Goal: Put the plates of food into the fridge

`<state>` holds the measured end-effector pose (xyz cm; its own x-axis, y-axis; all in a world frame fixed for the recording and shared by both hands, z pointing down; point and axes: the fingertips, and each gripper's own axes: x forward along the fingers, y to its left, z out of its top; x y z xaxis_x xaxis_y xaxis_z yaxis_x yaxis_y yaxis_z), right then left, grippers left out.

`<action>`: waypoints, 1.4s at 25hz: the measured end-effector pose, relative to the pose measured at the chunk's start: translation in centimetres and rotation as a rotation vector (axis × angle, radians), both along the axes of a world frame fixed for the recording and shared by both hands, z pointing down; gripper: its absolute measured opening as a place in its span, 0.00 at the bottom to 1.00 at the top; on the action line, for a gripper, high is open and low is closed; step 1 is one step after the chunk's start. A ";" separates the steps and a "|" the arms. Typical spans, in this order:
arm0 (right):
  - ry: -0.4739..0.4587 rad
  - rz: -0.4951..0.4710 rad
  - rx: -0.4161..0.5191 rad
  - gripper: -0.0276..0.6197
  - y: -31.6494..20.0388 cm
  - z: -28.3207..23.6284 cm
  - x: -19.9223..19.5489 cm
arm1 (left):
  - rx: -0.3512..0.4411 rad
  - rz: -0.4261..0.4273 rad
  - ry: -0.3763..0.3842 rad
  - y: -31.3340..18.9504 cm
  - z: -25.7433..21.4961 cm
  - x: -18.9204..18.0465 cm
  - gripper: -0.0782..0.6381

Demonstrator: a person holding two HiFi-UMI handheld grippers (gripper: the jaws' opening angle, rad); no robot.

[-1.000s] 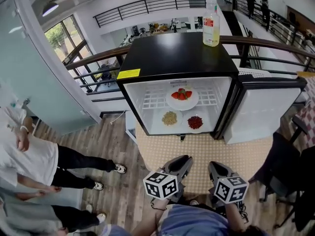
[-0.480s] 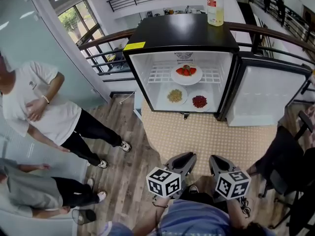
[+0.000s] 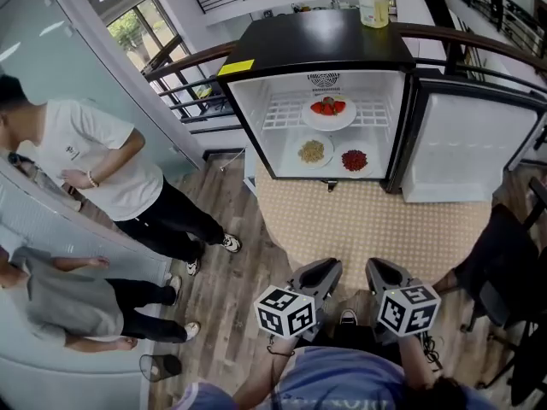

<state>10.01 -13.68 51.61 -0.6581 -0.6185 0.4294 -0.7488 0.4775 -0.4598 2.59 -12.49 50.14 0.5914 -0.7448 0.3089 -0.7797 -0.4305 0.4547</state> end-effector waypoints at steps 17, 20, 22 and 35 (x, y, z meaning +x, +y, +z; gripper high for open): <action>0.002 0.082 -0.009 0.07 7.6 0.1 -5.3 | 0.009 0.126 -0.026 9.0 0.4 -5.0 0.19; 0.000 0.087 -0.023 0.07 10.8 0.3 -7.2 | 0.008 0.139 -0.022 11.7 0.6 -6.9 0.19; 0.004 0.092 -0.033 0.07 13.0 0.6 -8.3 | 0.003 0.150 -0.017 13.4 0.9 -7.9 0.19; 0.041 0.129 -0.011 0.07 21.8 1.4 -12.4 | 0.034 0.233 -0.006 21.2 1.9 -11.4 0.19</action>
<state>-2.42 8.16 53.01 -0.5557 -0.6916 0.4615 -0.8215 0.3714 -0.4327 -8.79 8.74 52.02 0.7466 -0.5987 0.2903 -0.6604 -0.6137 0.4327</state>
